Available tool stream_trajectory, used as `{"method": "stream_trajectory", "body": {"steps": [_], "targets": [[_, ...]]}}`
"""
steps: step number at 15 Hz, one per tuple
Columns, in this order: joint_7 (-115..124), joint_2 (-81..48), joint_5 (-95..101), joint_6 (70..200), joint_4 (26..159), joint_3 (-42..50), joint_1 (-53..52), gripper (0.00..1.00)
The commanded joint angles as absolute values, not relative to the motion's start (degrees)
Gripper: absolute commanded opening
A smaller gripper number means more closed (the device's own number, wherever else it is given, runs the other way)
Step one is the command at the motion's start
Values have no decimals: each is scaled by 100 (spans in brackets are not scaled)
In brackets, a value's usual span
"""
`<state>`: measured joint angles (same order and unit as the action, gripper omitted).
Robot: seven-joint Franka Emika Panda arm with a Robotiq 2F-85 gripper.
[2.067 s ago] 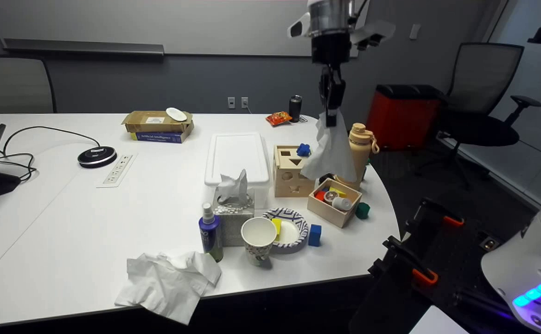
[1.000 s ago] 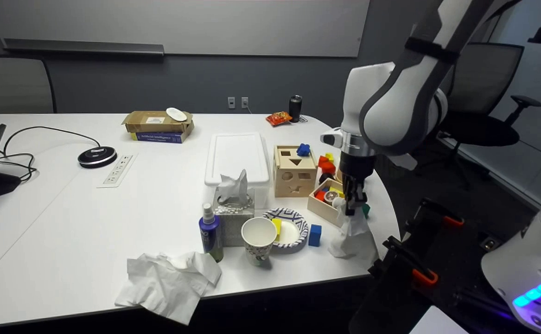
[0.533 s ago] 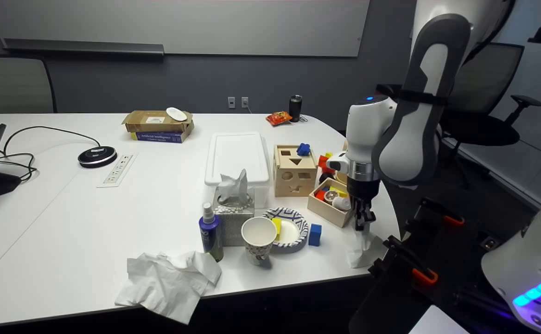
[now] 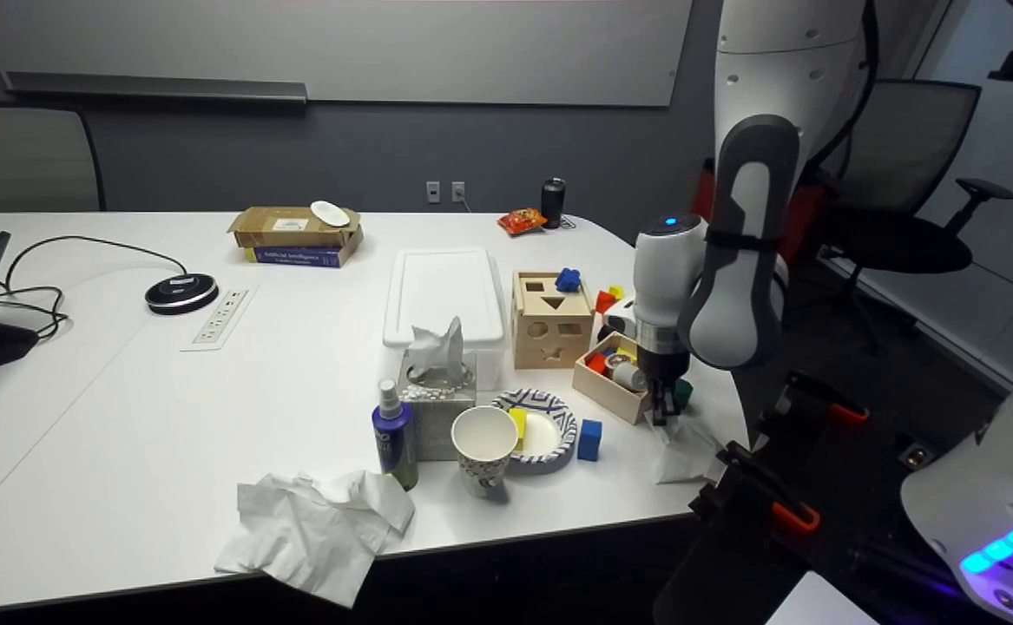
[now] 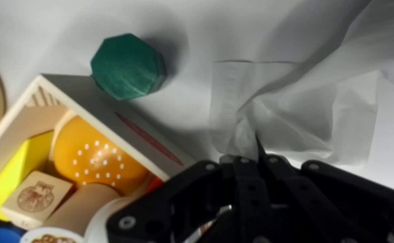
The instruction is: Take a tissue out of the box and wipe the table
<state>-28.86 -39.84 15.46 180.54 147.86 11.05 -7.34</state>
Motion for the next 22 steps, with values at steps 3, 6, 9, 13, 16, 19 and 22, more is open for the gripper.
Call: {"method": "stream_trajectory", "body": {"steps": [3, 6, 9, 13, 16, 19, 22], "targets": [[-2297, -4011, 1564, 17541, 14515, 91, -182, 0], [-2200, -3976, 1516, 17325, 14465, -413, 155, 0], [-2233, -3981, 1507, 17221, 14454, -656, 380, 0], [-2205, -3870, 1790, 17378, 14501, -19, -161, 0], [-2223, -3810, 2135, 17364, 14534, 590, -641, 0], [-2134, -3788, 2482, 17445, 14557, 1198, -1229, 0], [-2069, -3831, 2663, 17482, 14551, 1504, -1592, 0]]}}
